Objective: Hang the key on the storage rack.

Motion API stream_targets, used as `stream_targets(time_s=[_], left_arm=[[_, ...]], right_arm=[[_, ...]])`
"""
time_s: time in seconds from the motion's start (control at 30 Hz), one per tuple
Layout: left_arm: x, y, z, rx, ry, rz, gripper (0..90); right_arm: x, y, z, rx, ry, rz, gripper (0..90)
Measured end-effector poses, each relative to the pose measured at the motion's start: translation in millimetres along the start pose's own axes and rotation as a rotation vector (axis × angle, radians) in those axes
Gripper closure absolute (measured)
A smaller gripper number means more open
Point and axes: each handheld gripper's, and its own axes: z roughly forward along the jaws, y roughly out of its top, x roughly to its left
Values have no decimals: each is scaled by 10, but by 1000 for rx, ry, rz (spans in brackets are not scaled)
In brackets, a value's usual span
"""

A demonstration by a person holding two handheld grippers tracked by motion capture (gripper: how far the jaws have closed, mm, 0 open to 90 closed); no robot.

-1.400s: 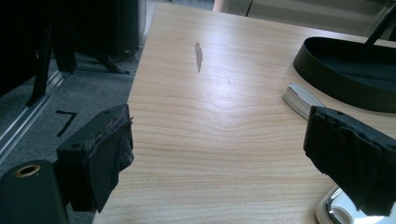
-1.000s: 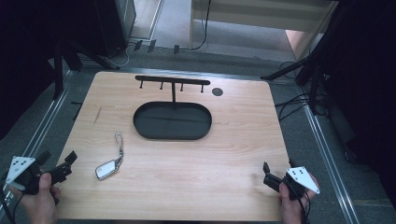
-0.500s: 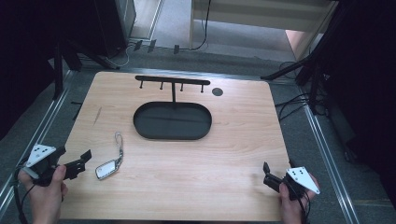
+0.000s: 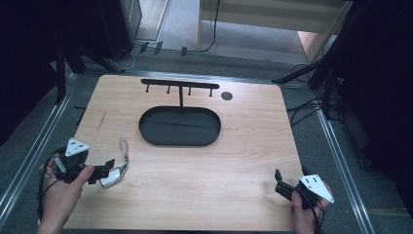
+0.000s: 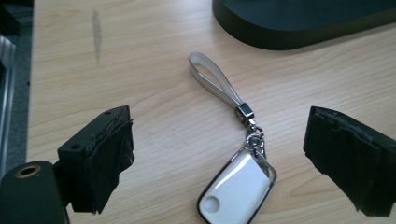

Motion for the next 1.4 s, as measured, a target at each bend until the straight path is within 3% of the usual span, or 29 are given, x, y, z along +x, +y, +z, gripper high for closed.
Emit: stream_targets(time_s=[0.13, 0.3, 0.43, 0.53, 0.6, 0.63, 0.83, 0.9, 1.07, 1.1, 1.13, 1.17, 1.23, 1.33, 1.4], left_arm=[[-81, 137, 28, 61, -13, 34, 86], [-146, 278, 85, 125, -12, 32, 85], [-219, 383, 189, 199, -7, 18, 86], [-234, 433, 237, 223, -52, -17, 85], [-242, 466, 302, 267, -18, -22, 137], [-242, 466, 302, 267, -18, -22, 138], [-288, 514, 452, 397, -13, -14, 142], [-299, 535, 494, 412, -12, -22, 151], [-305, 567, 599, 427, -29, -81, 228], [-313, 566, 628, 446, -14, -72, 250], [-332, 561, 680, 477, 26, -48, 321], [-332, 561, 680, 477, 26, -48, 330], [-332, 562, 741, 494, 26, -71, 353], [-306, 579, 811, 516, -7, -143, 461], [-304, 577, 886, 547, -3, -148, 493]], right_arm=[[-3, 1, 2, 0, 1, -2, 49], [-3, 1, 3, 0, 2, -3, 49], [-4, 1, 2, 0, 4, -2, 49], [-4, 1, 2, 0, 5, -2, 49], [-6, 1, 2, 0, 7, -2, 49], [-6, 1, 2, 0, 7, -2, 49], [-6, 1, 3, 1, 8, -2, 49], [-5, 2, 3, 2, 8, -2, 49], [-3, 1, 3, 2, 9, -2, 50], [-3, 1, 3, 2, 9, -2, 50], [-4, 1, 2, 2, 9, -1, 50], [-4, 1, 2, 2, 9, -1, 50], [-4, 1, 3, 2, 10, -1, 50], [-5, 1, 3, 2, 10, -1, 50], [-5, 1, 3, 3, 11, -1, 50]])
